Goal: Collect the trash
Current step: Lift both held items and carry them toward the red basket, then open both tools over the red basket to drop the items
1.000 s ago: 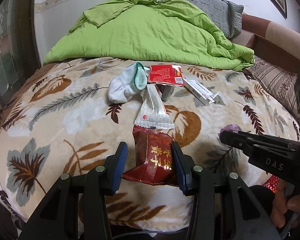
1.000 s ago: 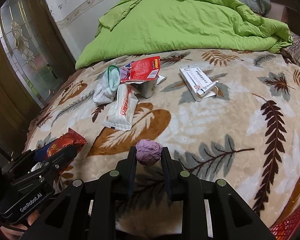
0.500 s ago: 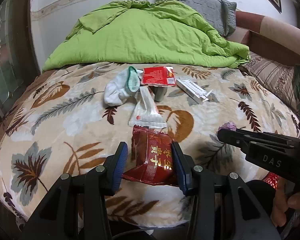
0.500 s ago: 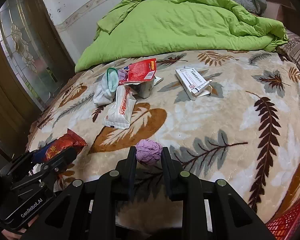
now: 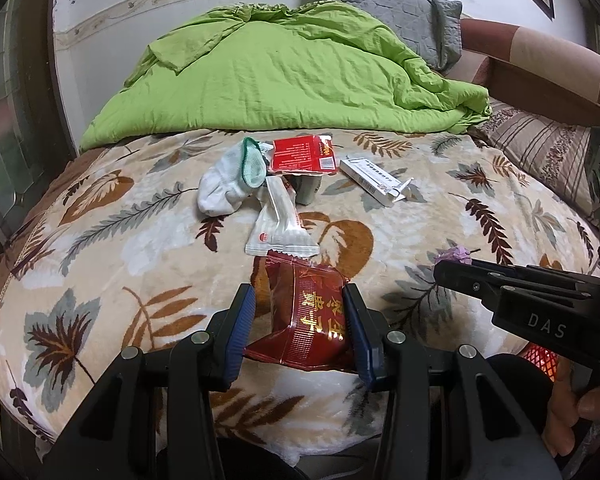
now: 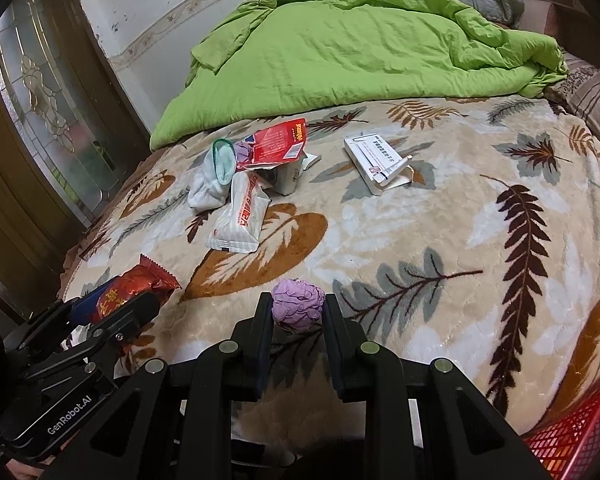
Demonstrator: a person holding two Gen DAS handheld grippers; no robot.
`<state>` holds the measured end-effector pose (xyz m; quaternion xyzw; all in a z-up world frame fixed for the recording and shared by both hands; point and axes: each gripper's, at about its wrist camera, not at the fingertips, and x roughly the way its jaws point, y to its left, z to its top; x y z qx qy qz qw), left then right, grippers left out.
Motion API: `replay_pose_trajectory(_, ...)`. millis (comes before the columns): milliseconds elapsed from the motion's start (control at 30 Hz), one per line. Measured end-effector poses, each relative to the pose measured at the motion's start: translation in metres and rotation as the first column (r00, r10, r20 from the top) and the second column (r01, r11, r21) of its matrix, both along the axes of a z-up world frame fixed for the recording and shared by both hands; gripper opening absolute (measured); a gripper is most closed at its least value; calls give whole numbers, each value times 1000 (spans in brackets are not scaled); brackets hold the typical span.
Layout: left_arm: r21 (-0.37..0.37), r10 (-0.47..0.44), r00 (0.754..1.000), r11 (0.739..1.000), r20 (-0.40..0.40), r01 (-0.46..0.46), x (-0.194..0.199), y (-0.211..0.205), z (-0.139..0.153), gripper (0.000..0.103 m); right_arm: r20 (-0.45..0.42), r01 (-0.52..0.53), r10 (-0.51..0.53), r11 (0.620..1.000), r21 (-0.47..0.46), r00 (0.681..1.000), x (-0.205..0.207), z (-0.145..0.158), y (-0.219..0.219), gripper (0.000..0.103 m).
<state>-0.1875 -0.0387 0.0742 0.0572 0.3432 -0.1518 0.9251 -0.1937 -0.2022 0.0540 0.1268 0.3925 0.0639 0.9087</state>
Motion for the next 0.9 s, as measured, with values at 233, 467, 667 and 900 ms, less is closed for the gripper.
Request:
replay_pose_trajectory(233, -8, -38, 999, 999, -13, 38, -5, -9, 1, 43, 5, 20, -21, 1000, 16, 1000, -11, 5, -9, 26)
replay_pose_trajectory(467, -39, -157, 987, 987, -28, 156, -13, -36, 5, 43, 7, 89, -89, 995, 44, 996, -33, 13, -38, 26)
replay_pose_trajectory(667, -89, -297, 953, 953, -68, 290, -19, -78, 11, 43, 2, 198, -198, 979, 45, 980, -69, 20, -81, 26)
replay_pose_trajectory(900, -116, -511, 854, 858, -98, 500, -42, -149, 15, 43, -17, 376, -376, 926, 35, 927, -136, 21, -139, 26)
